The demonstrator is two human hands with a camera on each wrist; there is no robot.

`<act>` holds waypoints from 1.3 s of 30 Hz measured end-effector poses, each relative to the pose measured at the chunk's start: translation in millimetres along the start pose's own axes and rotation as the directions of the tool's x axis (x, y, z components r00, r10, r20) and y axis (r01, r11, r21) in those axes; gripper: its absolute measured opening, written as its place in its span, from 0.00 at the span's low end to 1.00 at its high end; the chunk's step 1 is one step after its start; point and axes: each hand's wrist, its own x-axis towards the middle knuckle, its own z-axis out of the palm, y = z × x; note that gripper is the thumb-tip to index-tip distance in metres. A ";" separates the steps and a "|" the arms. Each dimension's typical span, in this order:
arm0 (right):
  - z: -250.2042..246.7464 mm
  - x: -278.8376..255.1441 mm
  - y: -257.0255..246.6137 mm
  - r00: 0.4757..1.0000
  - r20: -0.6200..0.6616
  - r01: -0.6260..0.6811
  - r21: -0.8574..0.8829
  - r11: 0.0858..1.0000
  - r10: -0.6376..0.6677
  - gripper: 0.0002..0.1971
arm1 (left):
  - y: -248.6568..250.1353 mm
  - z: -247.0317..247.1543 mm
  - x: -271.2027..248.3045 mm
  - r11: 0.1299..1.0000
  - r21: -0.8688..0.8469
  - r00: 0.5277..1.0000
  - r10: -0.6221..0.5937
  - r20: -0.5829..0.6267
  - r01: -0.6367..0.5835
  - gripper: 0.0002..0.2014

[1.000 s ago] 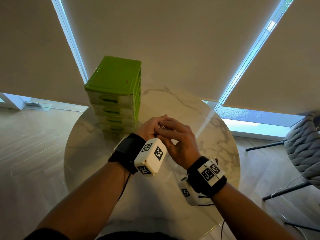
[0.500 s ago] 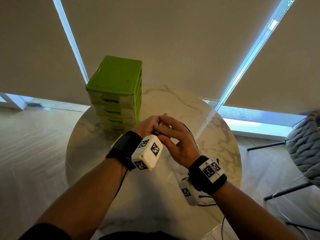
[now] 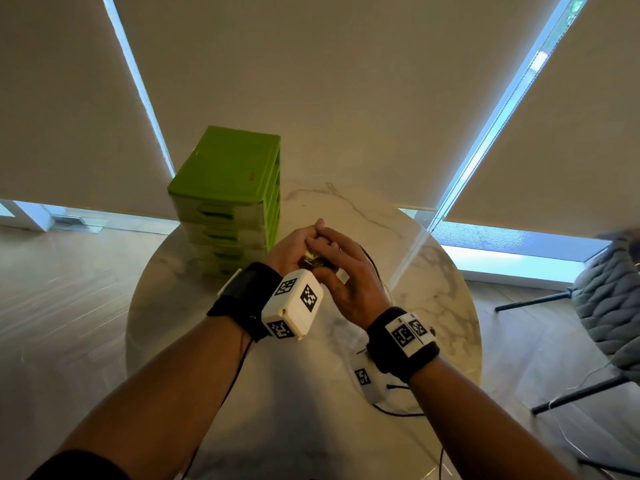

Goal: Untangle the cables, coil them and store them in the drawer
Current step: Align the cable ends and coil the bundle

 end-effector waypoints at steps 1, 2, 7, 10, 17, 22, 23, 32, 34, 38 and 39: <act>-2.4 1.7 -0.7 1.000 0.004 -0.004 -0.003 1.000 0.004 0.21 | 2.0 2.5 1.1 1.000 0.010 1.000 0.003 -0.010 -0.003 0.20; -3.6 2.4 -1.8 1.000 0.018 -0.007 -0.012 1.000 0.007 0.21 | 2.9 2.7 2.7 0.999 0.051 1.000 0.015 -0.022 -0.014 0.21; -6.3 5.1 -9.5 0.996 -0.073 -0.045 -0.022 0.999 0.043 0.19 | 3.8 13.6 7.2 0.995 0.095 1.000 0.025 -0.004 -0.024 0.29; -6.8 8.8 -11.1 0.987 -0.159 -0.040 -0.007 0.999 0.038 0.14 | 5.6 15.0 10.5 1.000 0.004 1.000 0.015 -0.002 -0.015 0.27; -27.8 17.2 -21.8 0.975 -0.135 -0.148 0.211 0.966 0.179 0.15 | 7.8 10.2 6.5 0.989 0.144 1.000 0.021 0.017 -0.023 0.19; -53.9 36.5 1.0 0.879 0.231 -0.373 -0.213 0.903 0.417 0.37 | 5.1 16.9 -5.9 0.989 0.142 0.989 0.021 0.148 -0.042 0.14; -52.3 40.2 1.4 0.848 0.286 -0.387 -0.238 0.891 0.445 0.30 | 4.0 19.9 -9.5 0.986 0.158 0.984 0.020 0.176 -0.048 0.12; -39.8 79.3 13.4 0.890 0.245 -0.250 -0.444 0.860 0.385 0.21 | -27.3 21.9 -36.4 0.998 0.001 0.947 -0.058 0.315 0.061 0.14; -33.6 85.0 9.0 0.916 0.207 -0.235 -0.416 0.878 0.343 0.25 | -30.3 23.2 -41.3 0.997 -0.004 0.928 -0.071 0.367 0.077 0.15; -25.1 86.1 1.7 0.924 0.194 -0.249 -0.347 0.904 0.330 0.27 | -30.4 20.9 -50.4 0.994 0.091 0.898 -0.101 0.427 0.068 0.15; -22.5 84.8 1.6 0.925 0.194 -0.252 -0.334 0.908 0.328 0.27 | -30.9 20.1 -51.7 0.992 0.109 0.888 -0.106 0.447 0.064 0.12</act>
